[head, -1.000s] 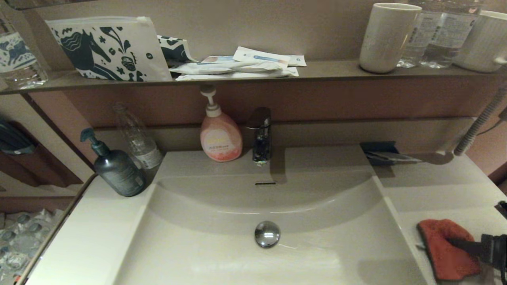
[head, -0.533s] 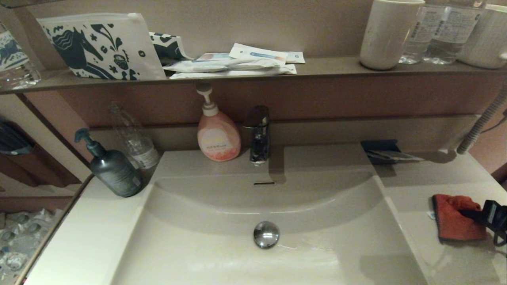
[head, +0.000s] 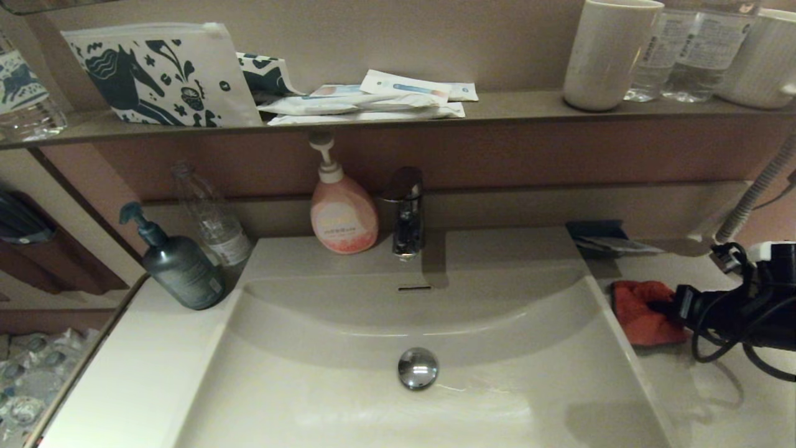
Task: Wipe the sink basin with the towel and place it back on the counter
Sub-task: Wipe the sink
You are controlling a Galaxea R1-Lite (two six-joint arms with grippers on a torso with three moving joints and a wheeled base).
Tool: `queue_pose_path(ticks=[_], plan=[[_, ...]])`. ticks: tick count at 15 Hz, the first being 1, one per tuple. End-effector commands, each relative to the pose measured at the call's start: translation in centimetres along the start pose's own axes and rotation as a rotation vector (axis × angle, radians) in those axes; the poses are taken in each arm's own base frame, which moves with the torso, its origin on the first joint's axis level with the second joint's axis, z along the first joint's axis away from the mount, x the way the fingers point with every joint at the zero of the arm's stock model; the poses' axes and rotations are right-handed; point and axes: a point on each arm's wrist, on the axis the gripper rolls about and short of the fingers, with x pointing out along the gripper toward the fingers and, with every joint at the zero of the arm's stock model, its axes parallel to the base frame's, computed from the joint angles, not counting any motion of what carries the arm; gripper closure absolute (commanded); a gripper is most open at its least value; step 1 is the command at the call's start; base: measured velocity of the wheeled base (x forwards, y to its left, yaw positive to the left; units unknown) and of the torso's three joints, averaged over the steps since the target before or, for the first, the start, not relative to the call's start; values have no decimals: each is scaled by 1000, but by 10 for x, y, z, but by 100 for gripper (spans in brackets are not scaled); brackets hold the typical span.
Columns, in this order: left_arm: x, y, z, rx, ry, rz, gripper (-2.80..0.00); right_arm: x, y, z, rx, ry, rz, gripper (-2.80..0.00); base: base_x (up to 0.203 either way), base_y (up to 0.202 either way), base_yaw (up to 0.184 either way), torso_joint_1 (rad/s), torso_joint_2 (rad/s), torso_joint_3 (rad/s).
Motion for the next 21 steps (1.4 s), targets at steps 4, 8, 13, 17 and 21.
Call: queue_pose_path(ticks=[4, 8, 13, 17, 21], plan=[[0, 0, 0, 1, 1, 0, 0, 1, 25, -46, -59, 131, -2, 0, 0, 0, 0, 0, 0, 0], [0, 0, 0, 1, 1, 0, 0, -33, 7, -77, -119, 171, -54, 0, 0, 0, 0, 0, 0, 0], [0, 0, 0, 1, 1, 0, 0, -87, -30, -85, -134, 156, -196, 0, 0, 0, 0, 0, 0, 0], [0, 0, 0, 1, 1, 0, 0, -110, -63, -77, -123, 133, -310, 0, 0, 0, 0, 0, 0, 0], [0, 0, 0, 1, 1, 0, 0, -100, -99, -35, -84, 84, -368, 0, 0, 0, 0, 0, 0, 0]])
